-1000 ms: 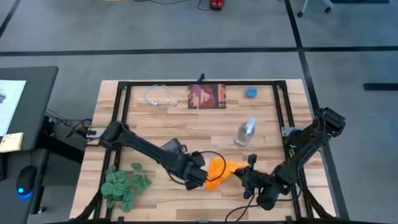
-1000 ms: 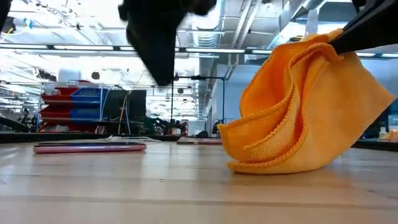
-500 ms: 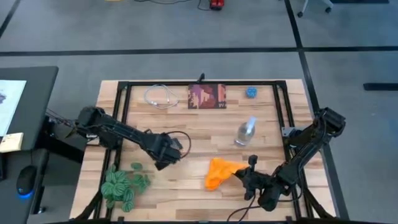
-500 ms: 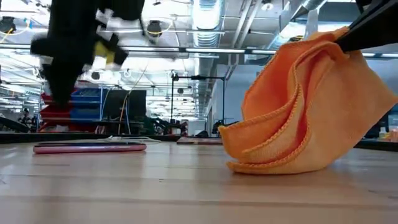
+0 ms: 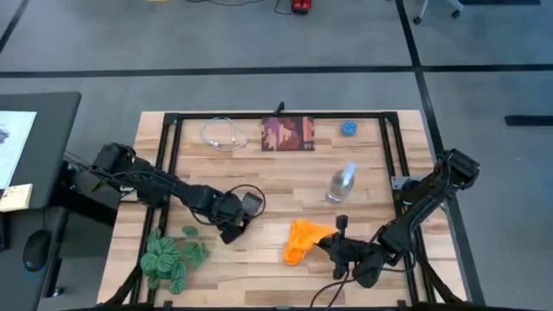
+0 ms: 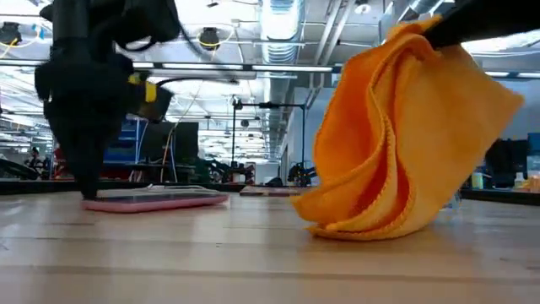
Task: Apply microfiber cloth
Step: Wipe the pink cellphone using microfiber cloth
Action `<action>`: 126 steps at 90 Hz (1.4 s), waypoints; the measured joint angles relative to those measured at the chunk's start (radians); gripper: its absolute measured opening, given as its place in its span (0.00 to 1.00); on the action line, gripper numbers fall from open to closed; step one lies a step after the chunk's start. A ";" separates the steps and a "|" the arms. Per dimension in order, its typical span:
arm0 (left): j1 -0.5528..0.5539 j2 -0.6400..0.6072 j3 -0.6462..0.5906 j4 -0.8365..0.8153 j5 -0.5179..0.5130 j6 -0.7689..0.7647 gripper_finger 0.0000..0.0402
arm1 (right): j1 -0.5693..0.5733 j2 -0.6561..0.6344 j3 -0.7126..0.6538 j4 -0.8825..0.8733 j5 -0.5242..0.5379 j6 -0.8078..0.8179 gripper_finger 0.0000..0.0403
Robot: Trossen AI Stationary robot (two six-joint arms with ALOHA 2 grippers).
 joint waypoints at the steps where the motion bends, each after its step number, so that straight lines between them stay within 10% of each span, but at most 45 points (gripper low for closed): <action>1: -0.003 0.000 0.005 0.009 0.000 0.003 0.00 | -0.005 0.000 0.000 0.011 -0.010 -0.003 0.00; 47: -0.120 0.007 0.076 0.053 -0.361 0.524 0.07 | -0.393 0.000 0.000 0.376 -0.582 -0.186 0.00; 87: -0.045 0.008 -0.055 0.221 -0.364 0.744 0.51 | -0.478 0.225 0.187 0.335 -0.577 -0.217 0.00; 126: -0.046 0.008 -0.255 0.643 -0.326 0.675 0.55 | -0.564 0.538 0.468 0.190 -0.722 -0.288 0.00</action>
